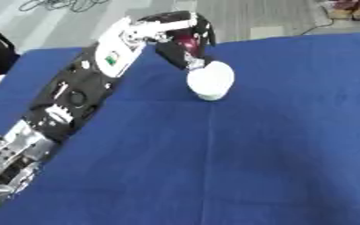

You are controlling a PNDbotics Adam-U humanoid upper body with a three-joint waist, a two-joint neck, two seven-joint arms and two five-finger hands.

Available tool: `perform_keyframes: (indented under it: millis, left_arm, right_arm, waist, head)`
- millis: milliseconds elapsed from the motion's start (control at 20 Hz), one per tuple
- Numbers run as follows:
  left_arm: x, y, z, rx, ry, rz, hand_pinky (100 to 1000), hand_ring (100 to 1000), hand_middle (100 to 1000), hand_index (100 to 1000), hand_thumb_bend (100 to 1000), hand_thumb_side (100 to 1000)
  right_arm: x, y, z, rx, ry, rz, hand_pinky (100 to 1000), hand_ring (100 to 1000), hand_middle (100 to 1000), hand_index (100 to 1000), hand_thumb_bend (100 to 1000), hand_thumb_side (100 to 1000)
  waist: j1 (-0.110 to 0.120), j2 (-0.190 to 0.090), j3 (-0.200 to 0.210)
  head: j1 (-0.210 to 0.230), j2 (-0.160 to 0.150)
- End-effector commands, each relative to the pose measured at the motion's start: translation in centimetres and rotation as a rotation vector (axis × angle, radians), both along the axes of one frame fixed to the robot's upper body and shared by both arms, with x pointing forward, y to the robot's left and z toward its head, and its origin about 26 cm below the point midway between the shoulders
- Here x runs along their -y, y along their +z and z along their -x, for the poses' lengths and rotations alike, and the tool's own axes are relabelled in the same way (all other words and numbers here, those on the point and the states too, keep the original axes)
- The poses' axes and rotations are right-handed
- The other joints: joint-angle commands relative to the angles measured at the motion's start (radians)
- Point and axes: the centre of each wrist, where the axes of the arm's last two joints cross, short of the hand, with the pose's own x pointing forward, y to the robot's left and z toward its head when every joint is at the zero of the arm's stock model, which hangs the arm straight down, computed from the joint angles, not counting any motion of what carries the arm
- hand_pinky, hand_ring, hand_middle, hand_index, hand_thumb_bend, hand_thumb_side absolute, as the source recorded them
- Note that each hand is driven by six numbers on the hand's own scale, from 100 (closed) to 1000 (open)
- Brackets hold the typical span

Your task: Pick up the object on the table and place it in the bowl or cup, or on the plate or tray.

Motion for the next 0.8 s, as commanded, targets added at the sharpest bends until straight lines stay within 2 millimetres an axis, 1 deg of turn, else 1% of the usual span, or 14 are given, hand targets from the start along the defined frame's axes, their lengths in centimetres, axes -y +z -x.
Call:
perform_keyframes:
  millis: [50, 800]
  left_arm:
    - [0.0, 1.5, 0.0, 0.038, -0.005, 0.007, 100, 230, 419, 415, 100, 417]
    - [0.3, 0.0, -0.2, 0.005, -0.006, 0.015, 100, 225, 416, 414, 100, 449]
  right_arm:
    - [-0.2, 1.1, 0.2, 0.037, 0.013, 0.005, 467, 704, 738, 800, 100, 1000]
    - [-0.4, 1.3, 0.2, 0.041, 0.019, 0.002, 467, 704, 738, 800, 100, 1000]
  waist:
    - [-0.004, -0.010, -0.003]
    - [0.001, -0.003, -0.017]
  head:
    - [0.015, -0.017]
    - [0.017, -0.019]
